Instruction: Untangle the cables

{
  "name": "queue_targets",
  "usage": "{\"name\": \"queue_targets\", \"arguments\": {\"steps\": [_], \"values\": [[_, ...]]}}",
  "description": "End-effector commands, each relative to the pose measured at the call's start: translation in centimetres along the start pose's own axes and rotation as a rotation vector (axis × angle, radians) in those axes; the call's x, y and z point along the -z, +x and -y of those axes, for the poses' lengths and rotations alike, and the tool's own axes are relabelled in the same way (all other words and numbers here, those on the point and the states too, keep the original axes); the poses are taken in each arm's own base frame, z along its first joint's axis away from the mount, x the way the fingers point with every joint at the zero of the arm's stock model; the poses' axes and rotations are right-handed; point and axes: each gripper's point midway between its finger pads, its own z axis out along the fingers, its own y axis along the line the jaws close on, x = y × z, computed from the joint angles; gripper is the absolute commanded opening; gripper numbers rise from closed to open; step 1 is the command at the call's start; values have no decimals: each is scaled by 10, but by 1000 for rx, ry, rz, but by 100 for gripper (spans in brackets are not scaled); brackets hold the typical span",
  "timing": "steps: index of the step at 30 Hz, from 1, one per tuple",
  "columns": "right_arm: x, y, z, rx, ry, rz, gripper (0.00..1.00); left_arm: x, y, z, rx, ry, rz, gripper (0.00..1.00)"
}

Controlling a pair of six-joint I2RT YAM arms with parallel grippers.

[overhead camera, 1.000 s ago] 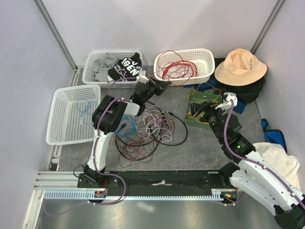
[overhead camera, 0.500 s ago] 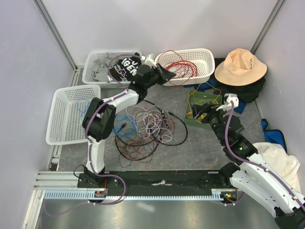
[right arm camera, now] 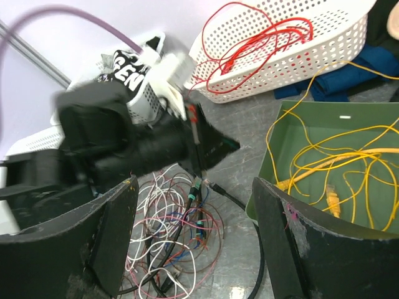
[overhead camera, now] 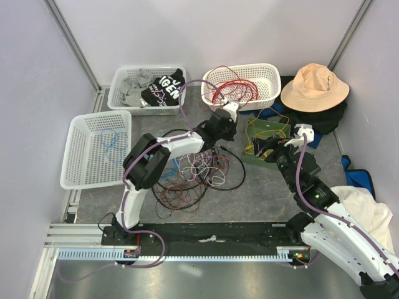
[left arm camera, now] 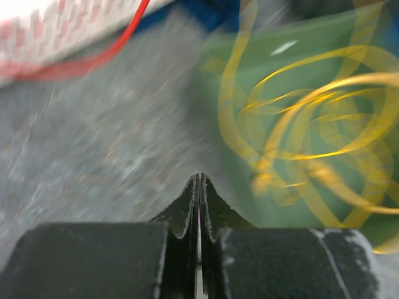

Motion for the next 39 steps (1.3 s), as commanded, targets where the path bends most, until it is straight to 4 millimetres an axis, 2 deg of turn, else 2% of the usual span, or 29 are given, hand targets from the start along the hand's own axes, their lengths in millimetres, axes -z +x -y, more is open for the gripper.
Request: {"name": "queue_targets", "arguments": {"steps": [1, 4, 8, 9, 11, 12, 13, 14, 22, 26, 28, 29, 30, 31, 32, 33, 37, 39], "values": [[5, -11, 5, 27, 24, 39, 81, -15, 5, -32, -65, -105, -3, 2], [4, -10, 5, 24, 26, 37, 81, -24, -3, -47, -71, -187, 52, 2], [4, -6, 7, 25, 32, 27, 81, -30, -34, -62, -88, -252, 163, 2], [4, -5, 9, 26, 36, 28, 81, -33, -48, -63, -89, -259, 191, 2], [5, -6, 11, 29, 42, 34, 81, -43, -47, -74, -86, -274, 181, 2], [5, -5, 13, 31, 49, 33, 81, -46, -62, -73, -68, -267, 209, 2], [5, -6, 12, 34, 48, 36, 81, -52, -57, -77, -62, -270, 198, 2], [5, -5, 13, 34, 51, 34, 81, -53, -68, -80, -49, -271, 217, 2], [1, 2, 16, 45, 62, 17, 81, -45, -100, -82, -13, -250, 294, 2], [-1, 4, 17, 47, 66, 13, 81, -34, -123, -80, 18, -221, 341, 2], [-2, 6, 17, 48, 67, 10, 81, -31, -136, -78, 22, -208, 373, 2], [-2, 6, 17, 45, 66, 10, 81, -28, -152, -73, 21, -189, 403, 2], [-2, 7, 17, 46, 66, 8, 81, -36, -145, -76, 18, -194, 377, 2], [-2, 6, 17, 45, 66, 10, 81, -39, -150, -77, 17, -197, 377, 2], [-3, 7, 17, 45, 66, 5, 81, -37, -172, -74, 21, -184, 410, 2], [-2, 8, 17, 47, 66, 5, 81, -44, -170, -76, 23, -185, 398, 2], [-2, 6, 19, 50, 74, 14, 81, -40, -186, -76, 52, -162, 430, 2], [-2, 7, 19, 51, 75, 11, 81, -42, -186, -76, 52, -157, 434, 2]]}}
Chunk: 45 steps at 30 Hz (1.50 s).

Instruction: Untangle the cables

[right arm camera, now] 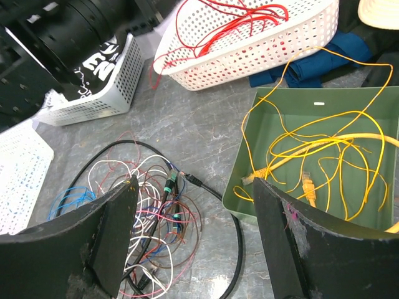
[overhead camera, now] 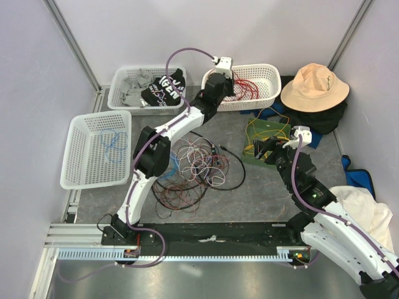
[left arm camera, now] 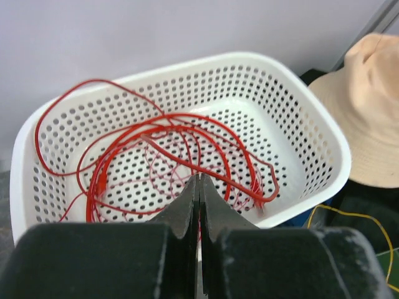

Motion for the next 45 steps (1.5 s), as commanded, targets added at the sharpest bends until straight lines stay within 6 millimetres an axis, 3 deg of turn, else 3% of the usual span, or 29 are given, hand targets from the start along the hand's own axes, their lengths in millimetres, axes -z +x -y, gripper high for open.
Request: {"name": "queue_targets", "arguments": {"steps": [1, 6, 7, 8, 9, 10, 11, 12, 13, 14, 15, 16, 17, 19, 21, 22, 23, 24, 25, 26, 28, 31, 32, 36, 38, 39, 40, 42, 45], "values": [[-1, -8, -1, 1, 0, 34, 81, -7, -8, -3, 38, 16, 20, 2], [-1, -7, -2, 1, -2, 32, 81, -25, -1, -9, 85, 34, -3, 2], [-1, -7, -1, 4, 1, 32, 82, -30, -15, -10, 98, 44, 22, 2], [-1, -8, 0, 1, 5, 35, 81, -38, 10, -14, 110, 45, -28, 2], [-1, -7, 0, 4, 5, 34, 81, -41, 15, -17, 121, 40, -40, 2], [-1, -7, 0, 4, 5, 34, 82, -43, 5, -20, 136, 39, -23, 2], [-2, -7, 1, 5, 9, 33, 82, -43, 7, -25, 157, 27, -31, 6], [-2, -7, 1, 8, 11, 32, 82, -37, -18, -25, 169, 25, 10, 10], [-2, -7, 1, 7, 13, 33, 82, -33, 0, -33, 169, -7, -19, 15], [-2, -6, 1, 6, 9, 30, 82, -25, -16, -38, 163, -24, 24, 30], [-3, -5, 0, 5, 6, 26, 81, -7, -77, -31, 168, 3, 164, 38], [-3, -4, -1, 6, 5, 22, 81, 3, -65, -36, 153, -14, 148, 44], [-3, -5, -2, 1, 0, 23, 81, 14, -81, -36, 132, -23, 177, 54], [-3, -3, -3, -2, -10, 21, 82, 45, -121, -28, 110, -18, 225, 60], [-2, -3, -5, -8, -23, 22, 83, 71, -144, -21, 80, -25, 254, 75], [-2, -5, -6, -10, -27, 26, 83, 94, -155, -13, 74, -15, 260, 84], [-1, -6, -7, -15, -33, 31, 85, 108, -159, -10, 69, -21, 266, 99], [-1, -5, -7, -13, -35, 31, 88, 120, -159, -5, 66, -16, 261, 100], [-3, -2, -7, -12, -33, 21, 90, 128, -133, 0, 54, -17, 209, 100], [-4, 1, -6, -13, -26, 5, 97, 148, -142, -1, 80, -46, 207, 100], [-10, 11, -9, -11, -25, -48, 98, 164, -107, 1, 100, -62, 105, 100], [-20, 31, -9, -30, 18, -142, 98, 192, -59, -16, 211, -195, -73, 100], [-22, 38, -9, -32, 19, -175, 98, 205, -27, -25, 256, -267, -196, 100], [-31, 65, -20, -91, 3, -284, 98, 240, 16, -38, 178, -349, -394, 100], [-34, 71, -21, -102, 5, -298, 98, 257, 28, -49, 162, -400, -428, 100], [-35, 76, -16, -97, 18, -295, 98, 268, 22, -53, 181, -415, -413, 100], [-34, 74, -15, -96, 14, -272, 98, 279, 36, -60, 179, -439, -437, 100], [-32, 77, -11, -109, 10, -247, 98, 292, 40, -60, 205, -419, -452, 99], [-29, 67, -24, -75, -75, -224, 98, 320, 45, -58, 234, -359, -459, 100]]}}
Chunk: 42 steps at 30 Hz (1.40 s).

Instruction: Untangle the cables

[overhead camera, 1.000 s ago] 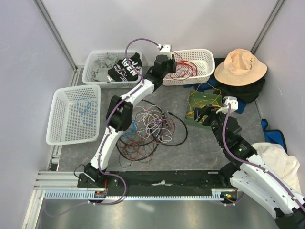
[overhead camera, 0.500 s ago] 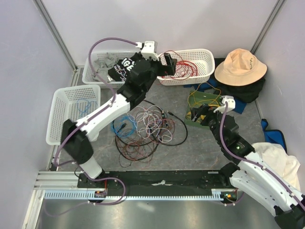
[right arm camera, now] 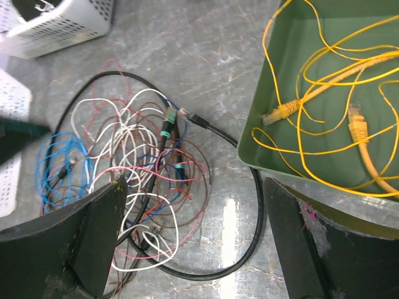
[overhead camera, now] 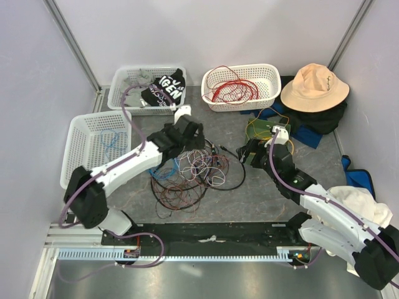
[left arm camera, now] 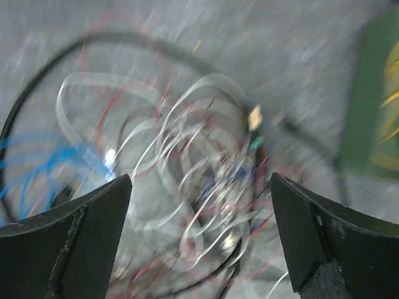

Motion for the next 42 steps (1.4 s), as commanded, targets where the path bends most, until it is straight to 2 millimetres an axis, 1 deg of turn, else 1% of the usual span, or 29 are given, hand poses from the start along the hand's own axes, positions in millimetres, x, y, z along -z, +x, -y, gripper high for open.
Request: {"name": "queue_targets", "arguments": {"steps": [1, 3, 4, 5, 6, 7, 8, 9, 11, 12, 13, 14, 15, 16, 17, 18, 21, 23, 27, 28, 31, 33, 34, 36, 37, 38, 39, 40, 42], "values": [[9, -18, -27, 6, -137, 61, 98, 57, -4, -18, 124, 93, 70, 100], [10, -17, -30, 22, -154, 53, 98, 68, 6, -15, 133, 169, 63, 100], [11, -17, -30, 26, -156, 51, 98, 66, 22, -23, 144, 167, 45, 100], [10, -14, -27, 28, -145, 42, 98, 74, 22, -25, 161, 192, 59, 100], [9, -12, -25, 27, -134, 37, 98, 75, 29, -26, 160, 205, 48, 100], [8, -11, -22, 24, -120, 39, 98, 72, 42, -28, 143, 217, 22, 100], [6, -7, -20, 20, -113, 29, 98, 72, 50, -25, 141, 239, -7, 99], [2, 0, -18, 22, -109, 4, 98, 67, 62, -28, 145, 230, -37, 99], [-1, 9, -26, 21, -144, -42, 98, 61, 76, -21, 170, 256, -81, 94], [-3, 16, -27, 27, -152, -73, 98, 57, 88, -22, 178, 257, -113, 92], [-3, 20, -31, 30, -168, -94, 98, 56, 96, -17, 180, 283, -144, 87], [-3, 24, -30, 37, -169, -105, 98, 53, 100, -13, 185, 299, -154, 86], [-2, 25, -30, 44, -172, -108, 98, 51, 110, -16, 194, 297, -176, 85], [-1, 27, -29, 54, -173, -115, 98, 50, 117, -15, 198, 305, -193, 84], [2, 24, -30, 60, -185, -104, 98, 49, 121, -16, 201, 306, -199, 84], [4, 28, -26, 75, -175, -117, 98, 47, 130, -18, 214, 306, -206, 84], [8, 31, -21, 84, -166, -120, 98, 42, 144, -21, 236, 298, -223, 83], [9, 35, -18, 84, -162, -126, 98, 37, 149, -24, 233, 278, -227, 83], [10, 39, -16, 82, -163, -135, 98, 24, 163, -31, 190, 198, -259, 80], [10, 39, -16, 84, -164, -137, 98, 19, 171, -37, 174, 161, -280, 78], [13, 39, -14, 88, -160, -132, 98, 14, 184, -44, 143, 106, -310, 77], [14, 38, -13, 94, -161, -128, 98, 8, 197, -48, 130, 69, -338, 77], [14, 39, -12, 98, -158, -129, 98, 7, 201, -49, 127, 62, -351, 64], [15, 38, -12, 102, -161, -125, 98, 4, 209, -47, 118, 55, -368, 45], [15, 38, -12, 103, -159, -127, 98, 3, 208, -46, 116, 58, -366, 15], [15, 39, -12, 106, -162, -129, 98, 2, 206, -43, 116, 64, -361, 7], [16, 39, -12, 111, -165, -130, 98, 3, 204, -41, 108, 72, -353, 2], [16, 38, -13, 111, -168, -128, 98, 2, 201, -39, 101, 76, -346, 2], [17, 35, -13, 115, -169, -119, 98, 6, 183, -31, 87, 104, -307, 2]]}}
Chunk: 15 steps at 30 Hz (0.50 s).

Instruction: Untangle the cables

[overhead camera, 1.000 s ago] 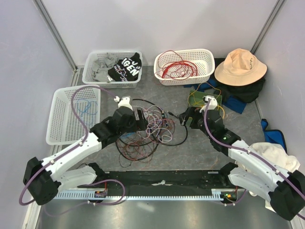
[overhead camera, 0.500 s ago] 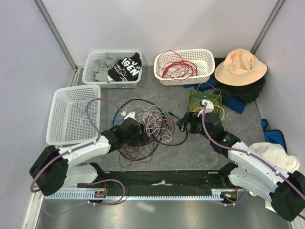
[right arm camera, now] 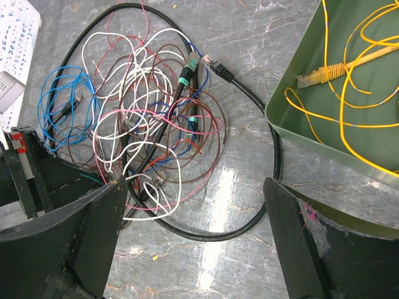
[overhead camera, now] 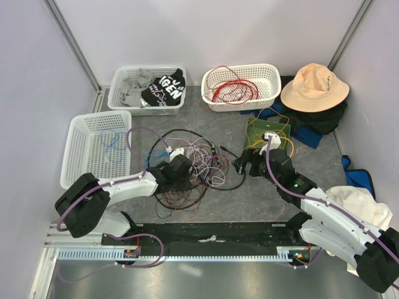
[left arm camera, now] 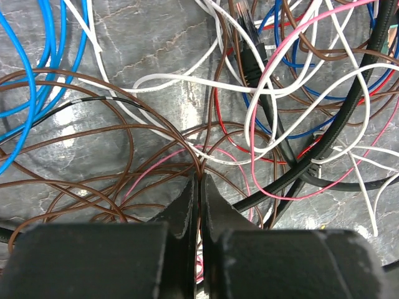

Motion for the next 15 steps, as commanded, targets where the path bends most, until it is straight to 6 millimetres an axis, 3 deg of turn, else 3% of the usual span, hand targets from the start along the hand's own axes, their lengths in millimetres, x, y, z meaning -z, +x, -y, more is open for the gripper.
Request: {"name": "queue_targets", "arguments": {"steps": [1, 4, 8, 11, 15], "values": [[4, -6, -4, 28, -20, 22, 98, 10, -16, 8, -37, -1, 46, 2], [7, -14, -5, 44, -15, 38, 98, 43, -60, 32, -80, 60, 175, 2], [2, -21, 3, 50, 53, 43, 98, 114, -131, 76, -90, 180, 384, 2], [-3, -24, 8, 17, 107, 38, 98, 164, -166, 99, -84, 267, 490, 2], [-10, -28, 18, -88, 188, 78, 98, 210, -197, 112, -100, 304, 579, 2]]}}
